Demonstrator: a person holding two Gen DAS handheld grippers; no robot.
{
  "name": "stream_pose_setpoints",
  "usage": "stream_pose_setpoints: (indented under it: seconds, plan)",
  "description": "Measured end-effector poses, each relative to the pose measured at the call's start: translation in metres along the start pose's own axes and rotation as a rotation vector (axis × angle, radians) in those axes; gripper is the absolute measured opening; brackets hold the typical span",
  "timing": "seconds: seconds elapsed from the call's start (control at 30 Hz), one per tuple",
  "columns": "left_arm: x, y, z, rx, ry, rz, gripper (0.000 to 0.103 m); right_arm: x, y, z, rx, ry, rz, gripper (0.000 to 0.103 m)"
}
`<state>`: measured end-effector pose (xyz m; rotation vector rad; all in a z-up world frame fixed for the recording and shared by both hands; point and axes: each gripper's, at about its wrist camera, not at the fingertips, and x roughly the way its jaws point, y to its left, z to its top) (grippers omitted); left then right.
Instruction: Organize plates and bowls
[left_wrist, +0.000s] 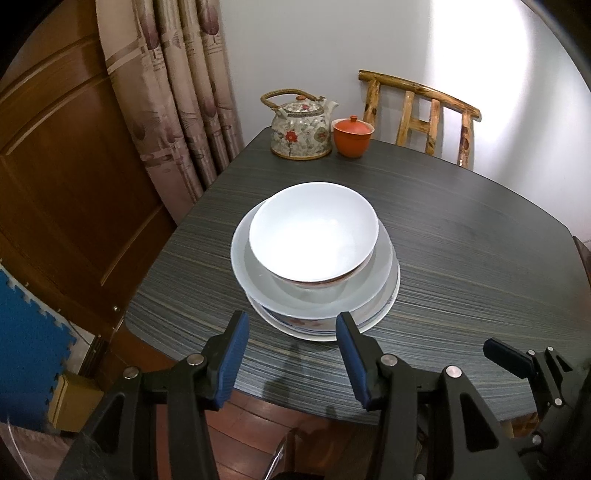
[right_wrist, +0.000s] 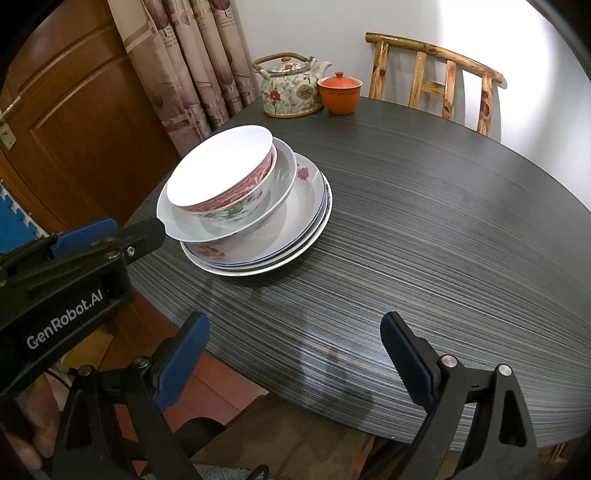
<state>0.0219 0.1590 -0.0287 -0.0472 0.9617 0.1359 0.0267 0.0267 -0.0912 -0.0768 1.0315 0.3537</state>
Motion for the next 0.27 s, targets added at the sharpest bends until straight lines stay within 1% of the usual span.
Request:
stream_pose_setpoints:
  seconds: [0.1, 0.27]
  plan:
    - [-0.0023, -0.0008, 0.0002, 0.011, -0.023, 0.003, 0.050, 0.0012, 0.0004, -0.0019, 0.001, 0.001, 0.000, 0.092]
    - [-0.0026, -0.0028, -0.0001, 0.020, -0.017, -0.004, 0.050, 0.0019, 0.0010, -0.0021, -0.001, 0.003, 0.000, 0.092]
